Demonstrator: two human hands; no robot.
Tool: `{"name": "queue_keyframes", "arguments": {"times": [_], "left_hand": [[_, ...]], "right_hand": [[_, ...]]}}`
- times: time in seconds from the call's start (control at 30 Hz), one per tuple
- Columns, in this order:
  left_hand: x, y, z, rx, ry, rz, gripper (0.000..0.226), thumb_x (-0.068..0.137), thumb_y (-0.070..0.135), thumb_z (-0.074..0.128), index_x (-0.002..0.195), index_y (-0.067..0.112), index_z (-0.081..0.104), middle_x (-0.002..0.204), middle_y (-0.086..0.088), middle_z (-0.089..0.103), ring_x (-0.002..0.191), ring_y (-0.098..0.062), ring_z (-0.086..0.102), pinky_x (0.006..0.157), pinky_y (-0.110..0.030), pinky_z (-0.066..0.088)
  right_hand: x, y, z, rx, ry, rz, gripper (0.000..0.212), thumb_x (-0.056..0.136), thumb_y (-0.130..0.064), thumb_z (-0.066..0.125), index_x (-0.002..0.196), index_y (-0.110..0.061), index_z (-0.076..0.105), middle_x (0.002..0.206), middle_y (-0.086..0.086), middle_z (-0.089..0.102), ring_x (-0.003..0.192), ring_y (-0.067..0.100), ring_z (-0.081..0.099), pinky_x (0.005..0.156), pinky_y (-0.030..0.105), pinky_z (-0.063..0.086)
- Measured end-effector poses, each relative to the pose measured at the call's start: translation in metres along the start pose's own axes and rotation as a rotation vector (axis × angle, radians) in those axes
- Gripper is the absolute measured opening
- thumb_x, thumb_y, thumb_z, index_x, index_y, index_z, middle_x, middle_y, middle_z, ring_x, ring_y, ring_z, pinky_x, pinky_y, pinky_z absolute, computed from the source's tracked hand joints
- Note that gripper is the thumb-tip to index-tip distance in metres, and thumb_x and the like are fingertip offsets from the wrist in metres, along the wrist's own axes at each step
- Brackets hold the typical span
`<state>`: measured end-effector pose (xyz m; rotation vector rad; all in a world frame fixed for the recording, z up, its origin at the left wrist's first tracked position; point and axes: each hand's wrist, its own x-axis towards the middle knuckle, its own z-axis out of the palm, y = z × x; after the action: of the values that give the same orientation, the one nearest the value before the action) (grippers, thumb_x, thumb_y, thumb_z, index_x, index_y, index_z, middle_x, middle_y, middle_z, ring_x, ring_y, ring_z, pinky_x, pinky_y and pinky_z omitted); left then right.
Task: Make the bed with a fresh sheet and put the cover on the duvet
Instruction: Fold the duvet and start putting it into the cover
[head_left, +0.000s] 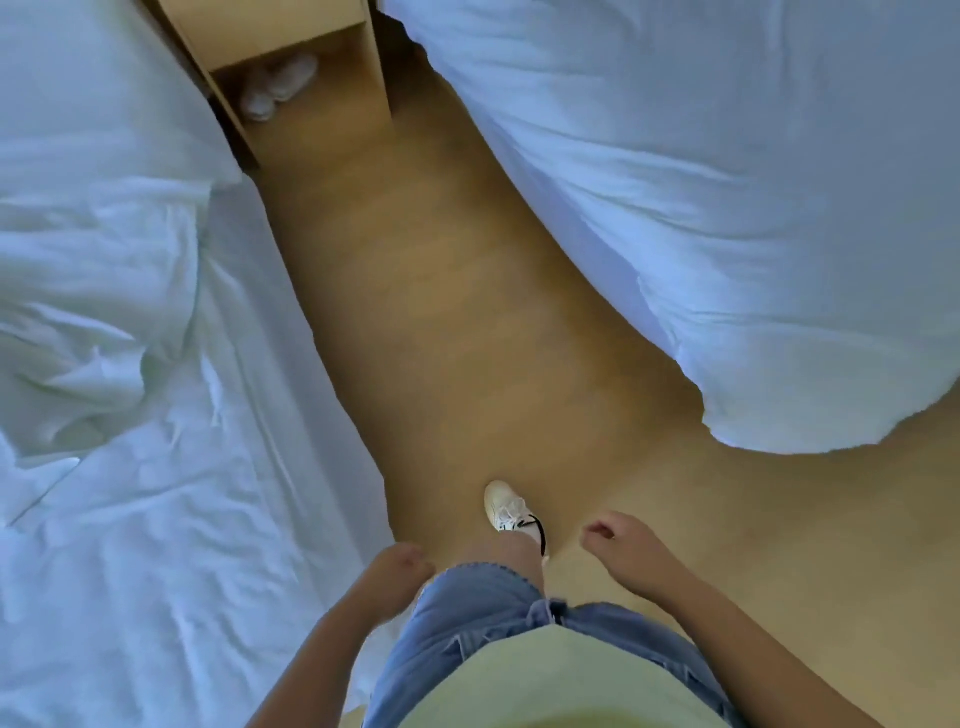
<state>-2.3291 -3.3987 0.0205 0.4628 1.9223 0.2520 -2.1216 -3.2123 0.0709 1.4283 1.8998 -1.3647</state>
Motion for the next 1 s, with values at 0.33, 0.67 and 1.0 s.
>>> {"name": "queue_keyframes", "arguments": {"times": [0.33, 0.67, 1.0], "left_hand": [[0.105, 0.084, -0.204, -0.350, 0.188, -0.143, 0.008, 0.095, 0.026, 0.052, 0.098, 0.019, 0.055, 0.098, 0.001, 0.055, 0.097, -0.018, 0.055, 0.086, -0.028, 0.043], [0.184, 0.082, -0.393, -0.944, 0.468, -0.474, 0.034, 0.092, 0.025, 0.059, 0.121, 0.007, 0.057, 0.116, -0.016, 0.060, 0.103, -0.029, 0.060, 0.094, -0.037, 0.048], [0.237, -0.027, -0.504, -1.326, 0.727, -0.677, 0.033, 0.092, 0.026, 0.059, 0.118, 0.006, 0.058, 0.118, -0.017, 0.060, 0.107, -0.032, 0.057, 0.098, -0.043, 0.045]], "right_hand": [[0.183, -0.234, -0.097, -0.281, -0.207, -0.115, 0.024, 0.098, -0.021, 0.047, 0.114, -0.008, 0.059, 0.117, 0.011, 0.062, 0.107, 0.021, 0.057, 0.068, 0.013, 0.037], [0.367, -0.531, -0.112, -0.711, -0.435, -0.377, 0.025, 0.096, -0.015, 0.048, 0.112, 0.003, 0.057, 0.090, 0.009, 0.054, 0.066, 0.012, 0.044, 0.051, 0.014, 0.032], [0.443, -0.751, 0.065, -1.087, -0.674, -0.635, 0.022, 0.093, -0.023, 0.049, 0.094, -0.002, 0.058, 0.082, 0.003, 0.053, 0.073, 0.017, 0.047, 0.062, 0.029, 0.034]]}}
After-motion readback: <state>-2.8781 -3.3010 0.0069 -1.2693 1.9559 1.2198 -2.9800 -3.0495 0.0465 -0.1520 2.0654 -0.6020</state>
